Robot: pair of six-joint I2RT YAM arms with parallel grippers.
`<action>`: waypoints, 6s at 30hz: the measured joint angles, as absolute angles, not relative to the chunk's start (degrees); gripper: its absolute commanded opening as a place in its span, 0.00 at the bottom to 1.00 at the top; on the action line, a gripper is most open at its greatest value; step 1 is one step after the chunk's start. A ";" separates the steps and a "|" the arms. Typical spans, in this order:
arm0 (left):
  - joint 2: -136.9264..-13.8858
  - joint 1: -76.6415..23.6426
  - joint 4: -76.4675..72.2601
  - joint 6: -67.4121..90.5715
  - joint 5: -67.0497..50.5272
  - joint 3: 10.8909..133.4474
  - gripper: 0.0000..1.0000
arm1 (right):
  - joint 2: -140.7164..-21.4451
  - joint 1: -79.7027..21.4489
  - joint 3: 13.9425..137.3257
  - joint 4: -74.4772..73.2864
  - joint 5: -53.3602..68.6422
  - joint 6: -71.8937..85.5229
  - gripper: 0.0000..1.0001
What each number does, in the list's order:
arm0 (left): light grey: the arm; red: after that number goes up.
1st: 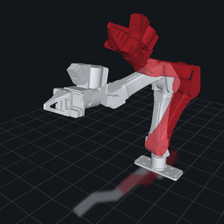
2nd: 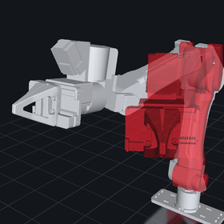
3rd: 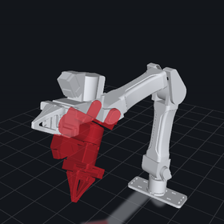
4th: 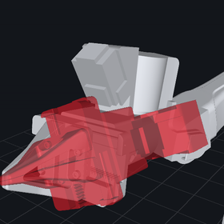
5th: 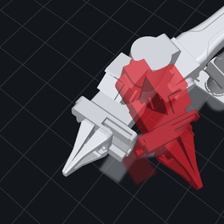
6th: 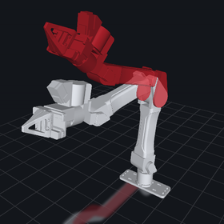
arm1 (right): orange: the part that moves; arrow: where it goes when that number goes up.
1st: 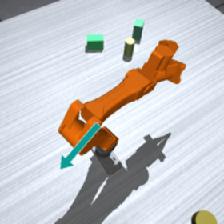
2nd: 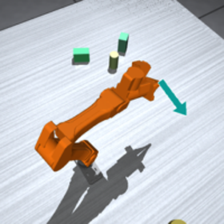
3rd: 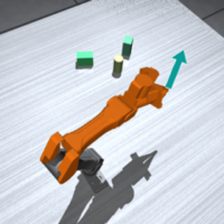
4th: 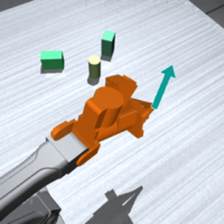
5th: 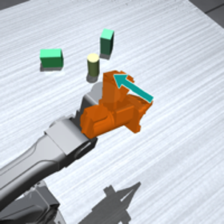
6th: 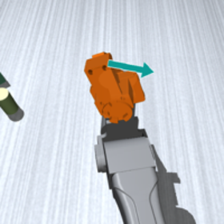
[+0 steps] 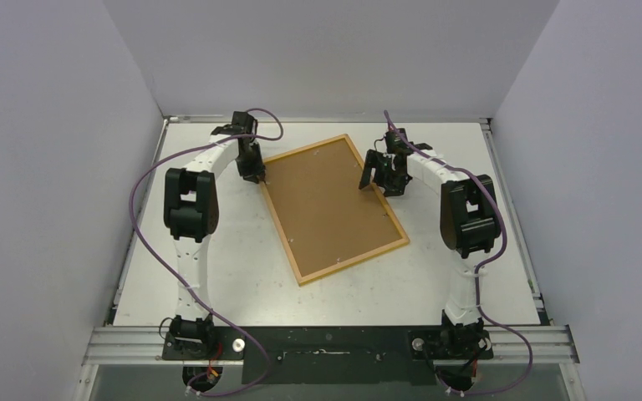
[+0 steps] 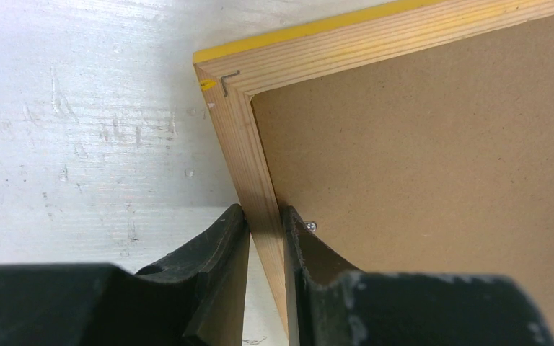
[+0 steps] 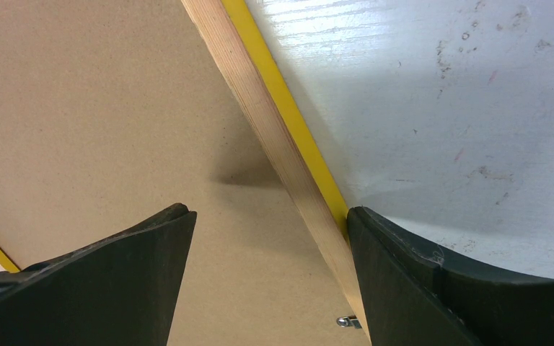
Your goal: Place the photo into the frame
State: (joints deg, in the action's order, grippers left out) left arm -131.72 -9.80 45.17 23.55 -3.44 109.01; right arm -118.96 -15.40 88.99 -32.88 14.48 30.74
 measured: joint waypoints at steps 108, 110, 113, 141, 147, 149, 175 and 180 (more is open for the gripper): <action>-129.71 -14.15 23.05 20.38 -33.71 96.73 0.39 | -103.15 -21.34 81.97 -36.29 9.91 32.64 0.58; -129.54 -14.15 23.05 20.49 -33.56 96.51 0.39 | -105.23 -21.96 85.23 -34.28 10.33 34.11 0.54; -129.43 -14.13 22.96 20.58 -32.84 95.98 0.38 | -109.58 -23.68 88.27 -30.89 11.31 37.30 0.48; -129.43 -13.32 23.42 21.96 -32.42 95.50 0.35 | -126.93 -28.18 97.03 -22.74 11.51 48.95 0.32; -129.43 -13.32 23.44 21.98 -32.42 95.50 0.35 | -127.09 -28.21 97.19 -22.81 10.98 48.93 0.32; -129.43 -13.32 23.44 21.98 -32.42 95.50 0.34 | -127.28 -28.21 97.45 -22.85 10.94 48.95 0.32; -129.45 -13.28 23.49 21.98 -32.88 95.48 0.34 | -128.57 -28.12 97.62 -18.59 11.97 49.91 0.32; -129.45 -13.28 23.53 21.96 -32.88 95.48 0.34 | -128.57 -28.25 97.62 -18.00 10.85 48.84 0.32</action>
State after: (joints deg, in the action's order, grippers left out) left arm -129.45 -13.28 23.53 21.96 -32.88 95.48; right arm -128.57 -28.25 97.62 -18.00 10.85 48.84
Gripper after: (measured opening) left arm 0.338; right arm 0.320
